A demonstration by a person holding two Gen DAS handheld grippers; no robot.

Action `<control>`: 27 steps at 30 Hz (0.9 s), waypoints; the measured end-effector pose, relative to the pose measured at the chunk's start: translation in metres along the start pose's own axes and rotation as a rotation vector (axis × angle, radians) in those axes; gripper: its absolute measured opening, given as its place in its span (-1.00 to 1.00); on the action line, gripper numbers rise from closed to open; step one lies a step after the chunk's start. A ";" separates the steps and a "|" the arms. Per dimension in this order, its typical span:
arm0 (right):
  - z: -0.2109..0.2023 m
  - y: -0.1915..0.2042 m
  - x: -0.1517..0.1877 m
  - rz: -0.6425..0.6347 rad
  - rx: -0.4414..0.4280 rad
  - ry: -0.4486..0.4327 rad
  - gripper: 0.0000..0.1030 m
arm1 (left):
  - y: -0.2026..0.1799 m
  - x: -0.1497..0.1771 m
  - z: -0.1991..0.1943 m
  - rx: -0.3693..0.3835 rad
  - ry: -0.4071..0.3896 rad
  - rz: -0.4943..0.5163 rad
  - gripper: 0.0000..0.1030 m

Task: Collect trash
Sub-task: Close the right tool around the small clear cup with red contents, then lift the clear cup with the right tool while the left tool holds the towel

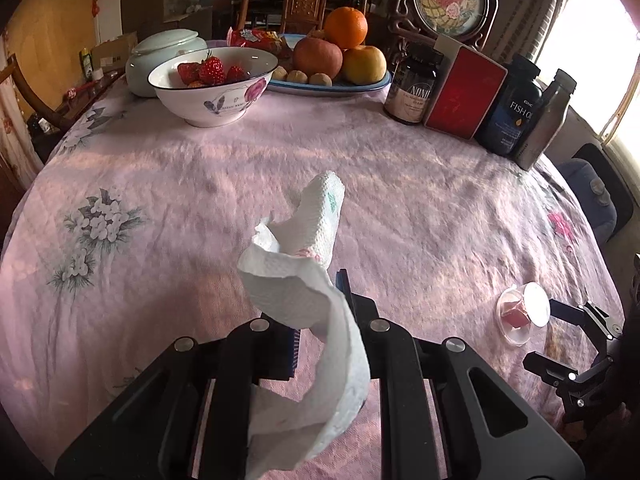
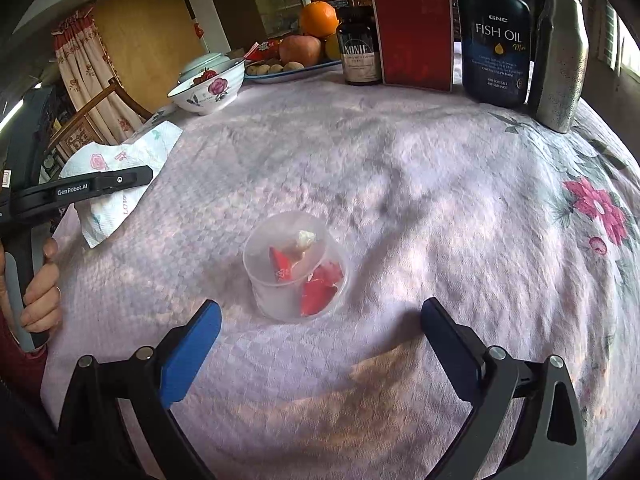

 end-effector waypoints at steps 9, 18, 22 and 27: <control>-0.003 0.024 -0.016 -0.117 -0.016 -0.070 0.84 | -0.001 0.001 0.002 0.038 0.029 -0.020 -0.66; 0.010 0.012 -0.023 -0.041 -0.079 -0.042 0.06 | -0.003 0.003 0.002 0.038 0.041 -0.017 -0.66; 0.002 0.009 -0.024 0.046 -0.207 -0.061 0.06 | -0.004 0.004 0.001 0.043 0.040 -0.020 -0.66; -0.021 0.000 -0.031 0.214 -0.462 -0.127 0.05 | -0.009 0.002 -0.011 0.054 0.005 -0.005 -0.66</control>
Point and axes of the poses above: each gripper's, at about its wrist camera, not at the fingertips, and z roughly the way its jaws point, y to its left, x to its underside, the point moved 7 cm from there along z, roughly the way its jaws point, and after that the axes turned 7 degrees about -z, right-handed, at the moved point
